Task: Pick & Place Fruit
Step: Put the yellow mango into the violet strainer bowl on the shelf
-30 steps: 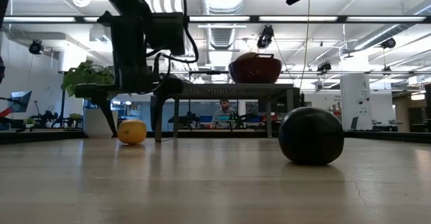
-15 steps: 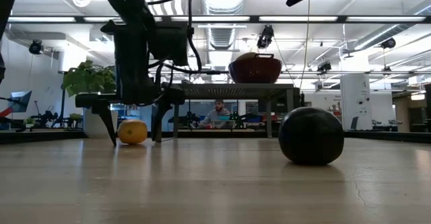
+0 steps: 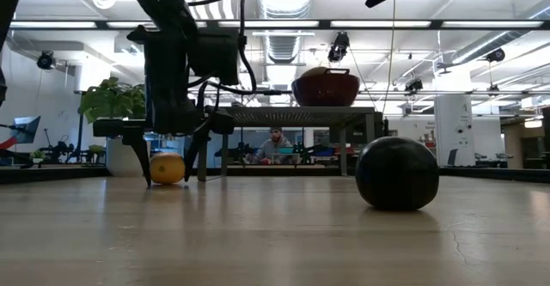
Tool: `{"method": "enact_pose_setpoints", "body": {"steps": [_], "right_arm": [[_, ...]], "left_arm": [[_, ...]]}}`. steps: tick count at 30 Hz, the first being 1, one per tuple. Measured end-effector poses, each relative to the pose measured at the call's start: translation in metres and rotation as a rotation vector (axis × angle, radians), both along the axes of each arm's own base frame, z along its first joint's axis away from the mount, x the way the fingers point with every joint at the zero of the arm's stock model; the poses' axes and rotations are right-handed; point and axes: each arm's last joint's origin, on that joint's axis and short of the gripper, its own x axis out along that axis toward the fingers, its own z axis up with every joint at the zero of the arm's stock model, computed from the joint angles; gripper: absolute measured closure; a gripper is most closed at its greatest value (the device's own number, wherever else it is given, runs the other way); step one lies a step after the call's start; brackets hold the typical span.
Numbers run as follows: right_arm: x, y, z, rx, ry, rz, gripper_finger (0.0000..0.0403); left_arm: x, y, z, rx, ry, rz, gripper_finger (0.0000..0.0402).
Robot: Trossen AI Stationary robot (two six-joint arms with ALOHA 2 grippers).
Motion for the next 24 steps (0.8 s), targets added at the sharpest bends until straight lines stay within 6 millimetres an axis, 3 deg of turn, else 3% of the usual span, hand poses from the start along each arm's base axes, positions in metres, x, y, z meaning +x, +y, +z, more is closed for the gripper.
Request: {"method": "enact_pose_setpoints", "body": {"steps": [12, 24], "right_arm": [[0.0, 0.0, 0.0, 0.001, 0.0, -0.001, 0.0153], [-0.001, 0.0, -0.001, 0.001, 0.008, -0.002, 0.0119]], "left_arm": [[-0.001, -0.004, 0.007, -0.059, -0.051, 0.112, 0.0161], [-0.007, -0.021, 0.074, -0.771, -0.37, 0.444, 0.0161]]}}
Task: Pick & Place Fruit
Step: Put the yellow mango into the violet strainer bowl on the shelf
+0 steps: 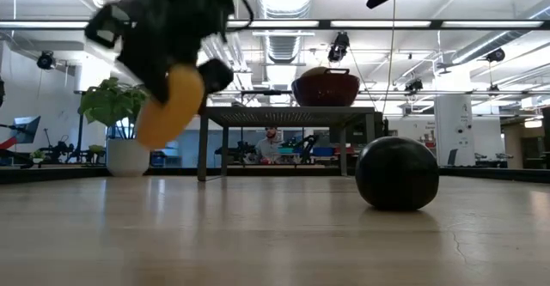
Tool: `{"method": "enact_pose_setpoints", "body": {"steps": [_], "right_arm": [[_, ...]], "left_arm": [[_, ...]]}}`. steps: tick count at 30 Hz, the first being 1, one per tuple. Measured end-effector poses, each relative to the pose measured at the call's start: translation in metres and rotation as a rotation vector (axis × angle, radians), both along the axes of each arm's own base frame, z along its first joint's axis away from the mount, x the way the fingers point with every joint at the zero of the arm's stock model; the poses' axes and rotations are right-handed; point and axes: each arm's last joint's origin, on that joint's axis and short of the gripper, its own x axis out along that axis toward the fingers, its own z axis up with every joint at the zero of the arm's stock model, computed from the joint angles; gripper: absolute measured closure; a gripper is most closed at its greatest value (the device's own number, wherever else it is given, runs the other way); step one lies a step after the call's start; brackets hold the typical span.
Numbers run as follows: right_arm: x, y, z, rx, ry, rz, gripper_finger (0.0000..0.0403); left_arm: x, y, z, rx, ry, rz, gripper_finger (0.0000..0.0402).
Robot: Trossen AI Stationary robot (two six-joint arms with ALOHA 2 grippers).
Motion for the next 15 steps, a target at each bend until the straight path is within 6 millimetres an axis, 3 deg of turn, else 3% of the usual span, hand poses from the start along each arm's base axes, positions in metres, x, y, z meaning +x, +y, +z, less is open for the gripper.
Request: {"method": "enact_pose_setpoints", "body": {"steps": [7, 15], "right_arm": [[-0.007, 0.002, -0.005, 0.041, 0.071, -0.052, 0.0122], [-0.01, 0.013, -0.01, 0.024, 0.066, -0.052, 0.0146]], "left_arm": [[0.005, -0.004, 0.043, -0.23, -0.31, 0.011, 0.0161], [0.015, -0.001, 0.055, -0.233, -0.827, 0.1, 0.0161]]}}
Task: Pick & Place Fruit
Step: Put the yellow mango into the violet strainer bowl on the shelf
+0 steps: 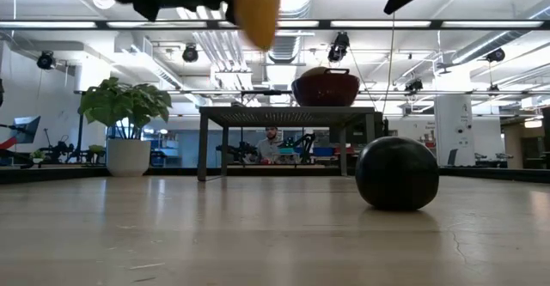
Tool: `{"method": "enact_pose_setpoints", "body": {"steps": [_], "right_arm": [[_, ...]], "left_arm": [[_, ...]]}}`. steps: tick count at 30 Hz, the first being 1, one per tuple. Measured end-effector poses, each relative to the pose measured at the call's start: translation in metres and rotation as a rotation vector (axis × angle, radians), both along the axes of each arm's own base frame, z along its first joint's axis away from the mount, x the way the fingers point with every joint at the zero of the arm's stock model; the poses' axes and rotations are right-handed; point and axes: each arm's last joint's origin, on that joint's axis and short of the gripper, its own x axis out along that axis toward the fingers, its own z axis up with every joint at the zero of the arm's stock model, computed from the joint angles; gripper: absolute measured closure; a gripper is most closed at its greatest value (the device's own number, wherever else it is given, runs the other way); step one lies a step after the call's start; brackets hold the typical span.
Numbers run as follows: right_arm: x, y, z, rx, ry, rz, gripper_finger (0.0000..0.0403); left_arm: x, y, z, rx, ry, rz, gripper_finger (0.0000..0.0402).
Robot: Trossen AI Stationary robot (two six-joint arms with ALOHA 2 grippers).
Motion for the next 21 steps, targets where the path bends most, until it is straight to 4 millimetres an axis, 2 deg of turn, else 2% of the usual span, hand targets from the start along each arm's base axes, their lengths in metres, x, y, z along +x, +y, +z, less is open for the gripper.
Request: {"method": "enact_pose_setpoints", "body": {"steps": [7, 10, 16, 21], "right_arm": [[0.007, 0.004, -0.004, -0.036, -0.068, 0.017, 0.0153], [0.014, 0.005, -0.002, -0.082, -0.147, 0.05, 0.0147], [0.025, 0.006, 0.01, -0.199, -0.291, 0.076, 0.0118], [0.027, 0.006, 0.015, -0.265, -0.326, 0.066, 0.0086]], "left_arm": [[-0.009, 0.003, 0.007, 0.071, -0.418, 0.122, 0.0161], [-0.012, 0.004, 0.015, 0.114, -0.531, 0.199, 0.0161], [-0.01, 0.007, 0.032, 0.113, -0.601, 0.266, 0.0161], [0.001, 0.007, 0.036, 0.101, -0.606, 0.265, 0.0161]]}}
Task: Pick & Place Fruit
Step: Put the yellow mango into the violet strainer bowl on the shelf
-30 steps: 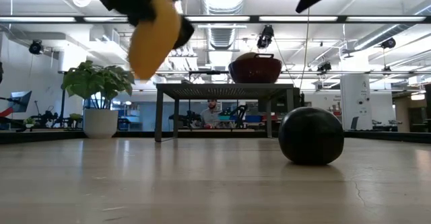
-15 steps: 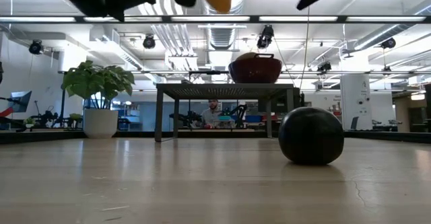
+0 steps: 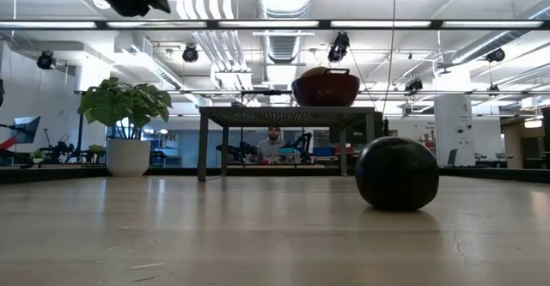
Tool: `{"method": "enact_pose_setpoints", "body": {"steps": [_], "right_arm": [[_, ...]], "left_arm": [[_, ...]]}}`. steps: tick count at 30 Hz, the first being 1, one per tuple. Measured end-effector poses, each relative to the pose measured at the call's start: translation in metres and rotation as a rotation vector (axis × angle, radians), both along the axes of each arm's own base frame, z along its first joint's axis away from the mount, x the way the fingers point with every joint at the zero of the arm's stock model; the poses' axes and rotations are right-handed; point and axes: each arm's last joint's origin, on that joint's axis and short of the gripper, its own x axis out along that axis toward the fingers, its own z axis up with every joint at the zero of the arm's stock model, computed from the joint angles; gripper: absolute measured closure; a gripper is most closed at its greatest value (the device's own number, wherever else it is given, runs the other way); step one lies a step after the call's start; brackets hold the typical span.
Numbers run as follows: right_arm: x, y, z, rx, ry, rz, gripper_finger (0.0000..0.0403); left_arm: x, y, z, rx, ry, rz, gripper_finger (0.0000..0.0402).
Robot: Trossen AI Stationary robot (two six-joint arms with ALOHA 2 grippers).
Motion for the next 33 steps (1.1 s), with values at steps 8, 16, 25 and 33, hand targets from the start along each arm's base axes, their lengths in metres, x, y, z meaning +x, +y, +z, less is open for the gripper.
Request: {"method": "enact_pose_setpoints", "body": {"steps": [8, 16, 25, 33], "right_arm": [[0.003, 0.0, 0.005, -0.04, -0.04, 0.011, 0.0043], [0.003, 0.0, 0.005, -0.062, -0.032, 0.023, 0.0053], [0.003, 0.001, 0.006, -0.068, -0.036, 0.027, 0.0099], [0.003, 0.001, 0.006, -0.066, -0.039, 0.029, 0.0144]], "left_arm": [[0.041, 0.003, 0.003, 0.009, 0.001, -0.023, 0.0161], [0.067, 0.007, 0.012, 0.028, -0.026, -0.07, 0.0161], [0.073, 0.007, 0.012, 0.018, -0.008, -0.094, 0.0161], [0.073, 0.007, 0.012, 0.016, -0.001, -0.094, 0.0161]]}}
